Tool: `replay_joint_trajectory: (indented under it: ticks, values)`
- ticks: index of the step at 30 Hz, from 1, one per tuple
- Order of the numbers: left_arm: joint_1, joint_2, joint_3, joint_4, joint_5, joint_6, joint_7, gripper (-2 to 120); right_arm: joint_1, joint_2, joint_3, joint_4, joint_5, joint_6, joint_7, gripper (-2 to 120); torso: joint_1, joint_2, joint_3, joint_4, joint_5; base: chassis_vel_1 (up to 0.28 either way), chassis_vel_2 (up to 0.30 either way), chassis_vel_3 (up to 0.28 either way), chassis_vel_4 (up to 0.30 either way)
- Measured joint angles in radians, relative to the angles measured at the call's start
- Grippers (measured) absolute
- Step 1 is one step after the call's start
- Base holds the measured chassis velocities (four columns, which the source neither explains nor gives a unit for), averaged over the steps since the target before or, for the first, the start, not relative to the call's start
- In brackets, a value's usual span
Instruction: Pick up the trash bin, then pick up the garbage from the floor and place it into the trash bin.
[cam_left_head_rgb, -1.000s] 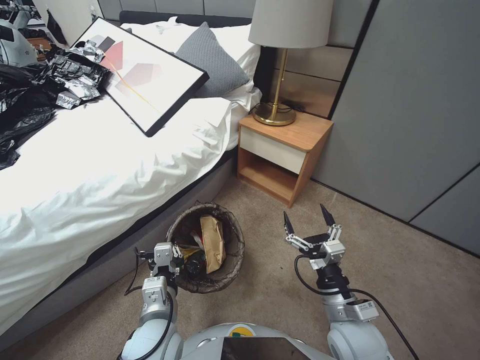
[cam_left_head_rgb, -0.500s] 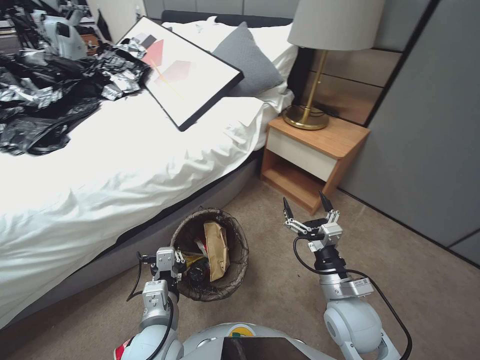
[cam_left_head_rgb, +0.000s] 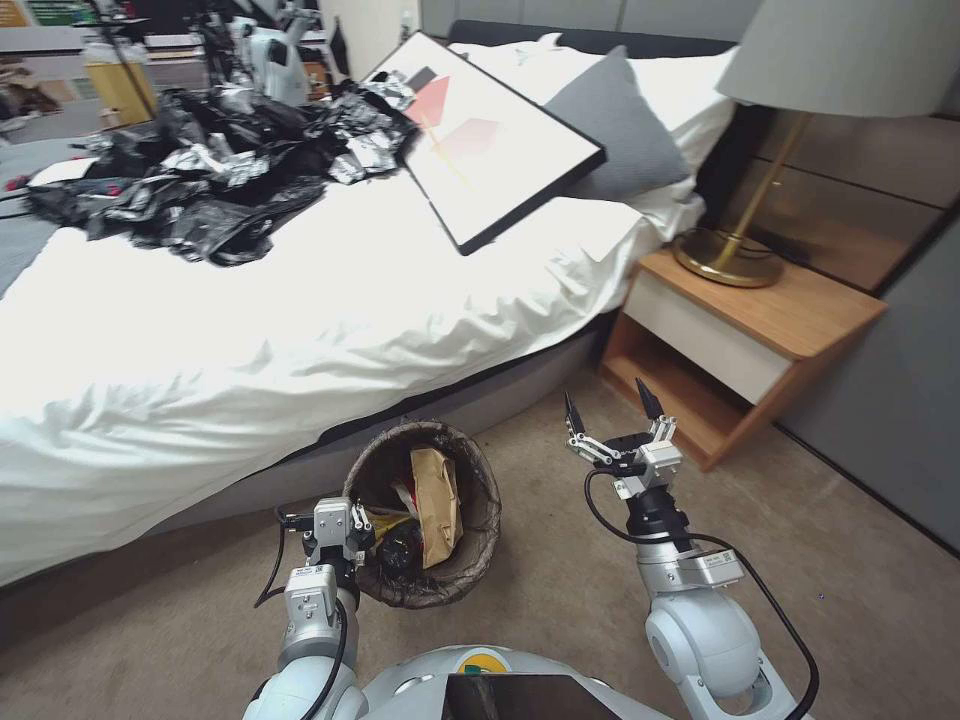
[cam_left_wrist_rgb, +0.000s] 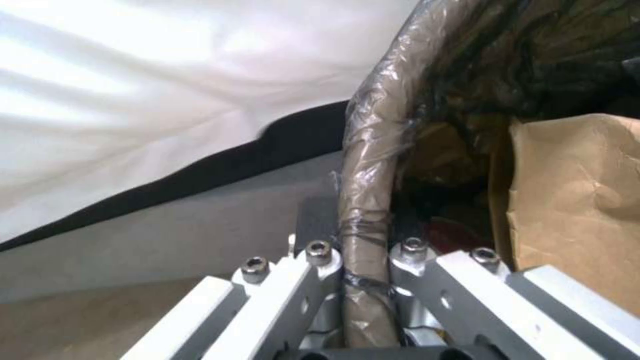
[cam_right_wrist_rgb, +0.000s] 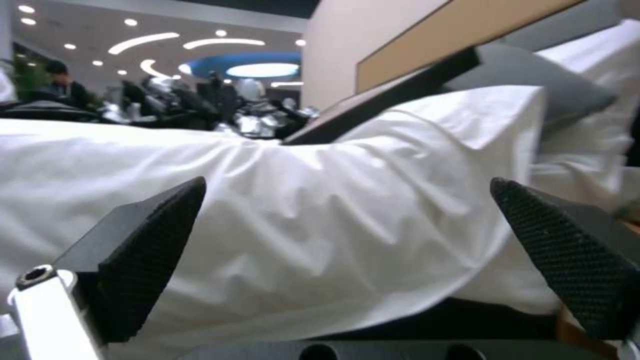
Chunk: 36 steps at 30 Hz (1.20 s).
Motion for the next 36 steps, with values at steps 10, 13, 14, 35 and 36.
replay_joint_trajectory:
  ticks: [10,13,14,35,36]
  values:
    - [0.005,0.000,0.006,0.000,0.005,-0.002,0.001,0,0.009,-0.002,-0.004,0.000,-0.001,-0.007,-0.001,100,0.000,0.000,0.000,-0.0002,-0.0001,0.121,0.137,0.115,0.125]
    - [0.006,0.000,0.007,0.000,0.006,-0.003,0.001,0,0.011,-0.002,-0.005,0.000,-0.001,-0.008,-0.002,100,0.000,0.000,0.000,-0.0002,-0.0001,0.125,0.129,0.132,0.135]
    - [0.006,0.000,0.007,0.000,0.006,-0.003,0.001,0,0.011,-0.002,-0.005,0.000,-0.001,-0.008,-0.002,100,0.000,0.000,0.000,-0.0002,-0.0001,0.134,0.132,0.132,0.125]
    - [0.042,0.008,0.015,-0.026,0.022,-0.006,0.002,0,0.032,0.000,-0.018,0.001,-0.004,-0.020,-0.004,100,0.000,0.000,0.000,-0.0001,0.0000,0.125,0.132,0.128,0.125]
    - [0.043,0.008,0.015,-0.026,0.022,-0.006,0.002,0,0.032,0.000,-0.018,0.001,-0.004,-0.020,-0.004,100,0.000,0.000,0.000,-0.0001,0.0000,0.129,0.106,0.139,0.123]
